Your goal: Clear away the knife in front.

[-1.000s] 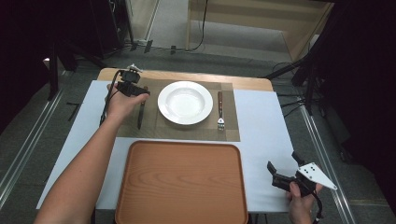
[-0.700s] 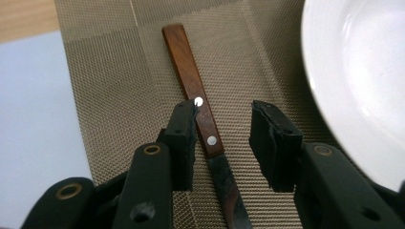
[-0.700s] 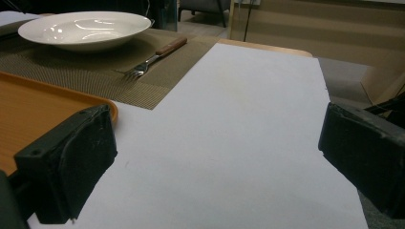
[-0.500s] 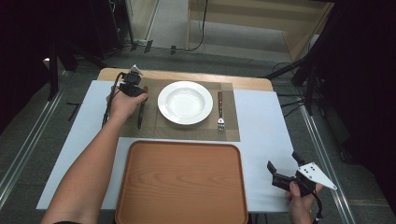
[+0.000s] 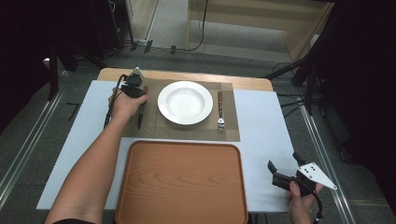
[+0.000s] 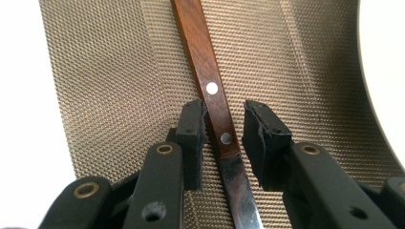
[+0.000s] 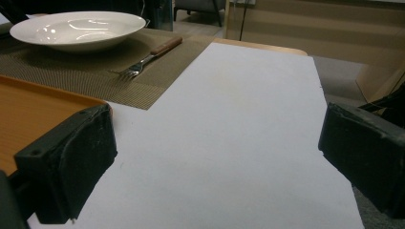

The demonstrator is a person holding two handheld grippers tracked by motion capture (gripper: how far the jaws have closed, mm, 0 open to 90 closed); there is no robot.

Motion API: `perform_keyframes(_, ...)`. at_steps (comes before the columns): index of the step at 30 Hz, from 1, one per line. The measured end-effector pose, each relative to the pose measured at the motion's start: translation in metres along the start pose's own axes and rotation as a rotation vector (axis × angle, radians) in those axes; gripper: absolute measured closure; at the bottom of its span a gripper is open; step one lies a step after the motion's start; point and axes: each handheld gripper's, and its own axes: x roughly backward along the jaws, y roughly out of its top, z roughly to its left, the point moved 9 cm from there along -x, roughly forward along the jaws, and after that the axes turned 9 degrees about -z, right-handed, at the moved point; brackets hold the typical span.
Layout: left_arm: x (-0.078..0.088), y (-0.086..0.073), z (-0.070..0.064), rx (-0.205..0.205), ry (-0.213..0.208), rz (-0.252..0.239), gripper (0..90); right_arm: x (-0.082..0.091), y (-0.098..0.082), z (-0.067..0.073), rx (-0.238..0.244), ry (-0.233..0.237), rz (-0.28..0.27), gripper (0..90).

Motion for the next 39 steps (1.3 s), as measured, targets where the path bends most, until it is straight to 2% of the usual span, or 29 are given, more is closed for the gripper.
perform_keyframes(5, -0.0044, -0.0033, -0.0003, 0.011, -0.006, 0.027, 68.4, -0.0001, -0.0001, 0.0000, 0.003, -0.002, 0.001, 0.0)
perform_keyframes(8, -0.0056, -0.0022, -0.0006, 0.011, 0.003, 0.020, 70.3, -0.0003, -0.0005, -0.0006, 0.006, -0.009, 0.003, 0.0)
perform_keyframes(9, -0.0061, -0.0021, -0.0007, 0.000, 0.010, 0.022, 70.3, -0.0003, -0.0005, -0.0006, 0.006, -0.009, 0.003, 0.0)
perform_keyframes(10, -0.0063, -0.0021, -0.0012, -0.028, 0.029, 0.035, 72.2, -0.0004, -0.0007, -0.0003, 0.005, -0.007, 0.004, 0.0)
perform_keyframes(13, -0.0062, -0.0023, -0.0017, -0.033, 0.036, 0.053, 73.9, -0.0006, -0.0009, -0.0003, 0.004, -0.009, 0.005, 0.0)
perform_keyframes(20, -0.0055, -0.0030, -0.0009, -0.053, 0.017, 0.079, 74.9, 0.0002, -0.0014, -0.0010, -0.002, -0.015, 0.006, 0.0)
perform_keyframes(28, -0.0055, -0.0031, -0.0008, -0.038, 0.008, 0.074, 75.7, -0.0007, -0.0016, -0.0008, -0.002, -0.013, 0.007, 0.0)
perform_keyframes(33, -0.0050, -0.0038, -0.0006, -0.044, -0.001, 0.064, 76.0, -0.0009, -0.0015, -0.0008, -0.002, -0.012, 0.007, 0.0)
perform_keyframes(34, -0.0051, -0.0035, -0.0006, -0.059, 0.006, 0.066, 76.0, -0.0011, -0.0016, -0.0009, -0.002, -0.011, 0.008, 0.0)
perform_keyframes(39, -0.0048, -0.0032, -0.0003, -0.049, -0.002, 0.064, 76.2, -0.0012, -0.0015, -0.0011, -0.005, -0.011, 0.008, 0.0)
